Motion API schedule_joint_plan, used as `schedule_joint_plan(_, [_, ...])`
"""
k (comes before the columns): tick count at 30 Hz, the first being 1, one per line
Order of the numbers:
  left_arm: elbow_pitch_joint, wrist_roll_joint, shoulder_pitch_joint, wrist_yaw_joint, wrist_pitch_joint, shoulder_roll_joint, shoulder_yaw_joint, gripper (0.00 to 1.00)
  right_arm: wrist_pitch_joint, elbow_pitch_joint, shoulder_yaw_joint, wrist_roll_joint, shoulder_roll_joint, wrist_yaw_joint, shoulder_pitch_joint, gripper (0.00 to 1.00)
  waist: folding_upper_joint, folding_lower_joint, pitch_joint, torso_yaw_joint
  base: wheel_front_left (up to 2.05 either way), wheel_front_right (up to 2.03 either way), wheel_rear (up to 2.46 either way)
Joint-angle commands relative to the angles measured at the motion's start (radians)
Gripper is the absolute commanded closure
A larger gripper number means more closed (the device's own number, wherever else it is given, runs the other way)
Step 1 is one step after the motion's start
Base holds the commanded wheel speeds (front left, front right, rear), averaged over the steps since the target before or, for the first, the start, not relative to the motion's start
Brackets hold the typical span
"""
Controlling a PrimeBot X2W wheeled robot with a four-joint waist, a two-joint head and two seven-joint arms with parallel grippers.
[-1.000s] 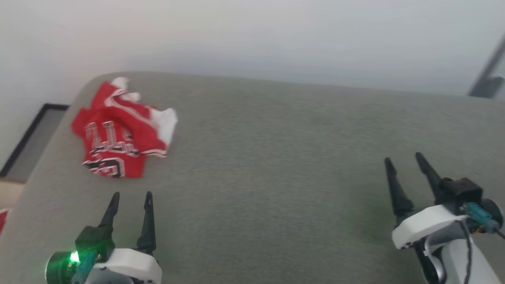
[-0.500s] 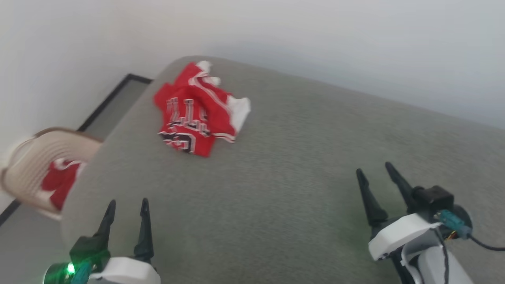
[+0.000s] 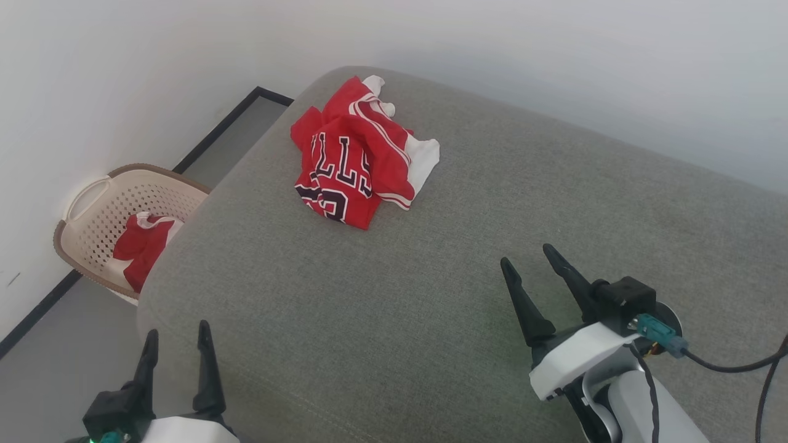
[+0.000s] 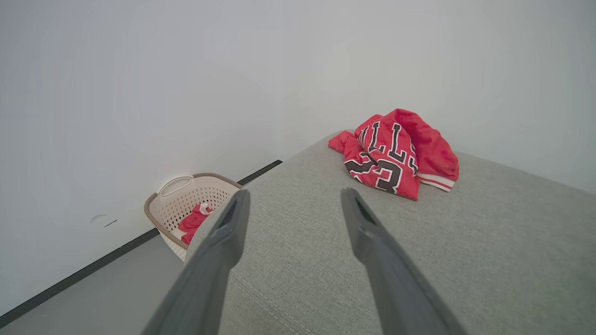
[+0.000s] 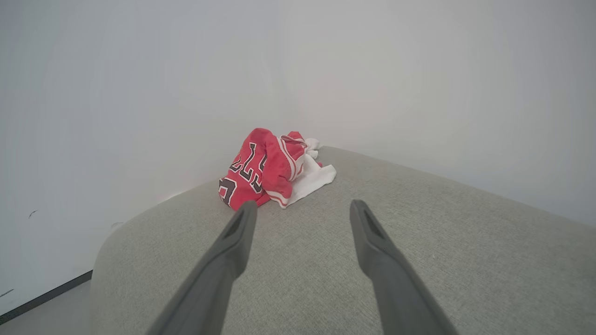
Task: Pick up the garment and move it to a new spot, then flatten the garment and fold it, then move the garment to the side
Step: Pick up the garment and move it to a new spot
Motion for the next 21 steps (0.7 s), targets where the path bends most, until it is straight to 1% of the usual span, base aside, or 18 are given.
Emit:
schedule_joint_plan(1, [-0.011, -0.006, 0.009, 0.007, -0.003, -0.002, -0.005, 0.0, -0.003, 0.003, 0.007, 0.008, -0.007, -0.001, -0.01, 0.0, 0.0, 0.0, 0.004, 0.0, 0.0, 0.0, 0.0])
schedule_joint_plan(3, [-0.003, -0.006, 0.009, -0.003, -0.003, -0.002, -0.01, 0.0, -0.003, -0.001, 0.008, 0.013, -0.007, -0.001, -0.014, 0.0, 0.0, 0.0, 0.005, -0.003, 0.0, 0.0, 0.0])
schedule_joint_plan(6, [0.023, 0.025, -0.037, -0.038, -0.003, -0.002, -0.027, 0.0, -0.003, -0.014, -0.016, 0.015, -0.012, -0.001, -0.001, 0.0, 0.0, 0.0, 0.007, -0.011, 0.0, 0.0, 0.0])
schedule_joint_plan(7, [0.027, 0.039, -0.055, -0.049, -0.003, -0.002, -0.027, 0.0, -0.003, -0.018, -0.017, 0.012, -0.01, -0.001, 0.003, 0.0, 0.0, 0.0, 0.013, -0.024, 0.0, 0.0, 0.0])
schedule_joint_plan(9, [0.036, 0.052, -0.097, -0.068, -0.003, -0.002, -0.02, 0.0, -0.003, -0.027, -0.01, 0.006, -0.01, 0.0, -0.009, 0.0, 0.0, 0.0, 0.04, -0.065, 0.0, 0.0, 0.0])
schedule_joint_plan(13, [0.081, 0.033, -0.227, -0.107, -0.003, 0.005, 0.007, 0.0, -0.003, -0.045, 0.005, 0.012, -0.03, -0.001, -0.041, 0.0, 0.0, 0.0, 0.114, -0.167, 0.0, 0.0, 0.0])
schedule_joint_plan(16, [0.136, 0.047, -0.342, -0.124, -0.003, 0.046, 0.022, 0.0, -0.003, -0.056, 0.003, 0.017, -0.039, -0.001, -0.066, 0.0, 0.0, 0.0, 0.172, -0.247, 0.0, 0.0, 0.0])
schedule_joint_plan(21, [0.253, 0.027, -0.529, -0.141, -0.003, 0.144, 0.072, 0.0, -0.003, -0.079, 0.003, 0.026, -0.037, -0.001, -0.108, 0.0, 0.0, 0.0, 0.264, -0.377, 0.0, 0.0, 0.0])
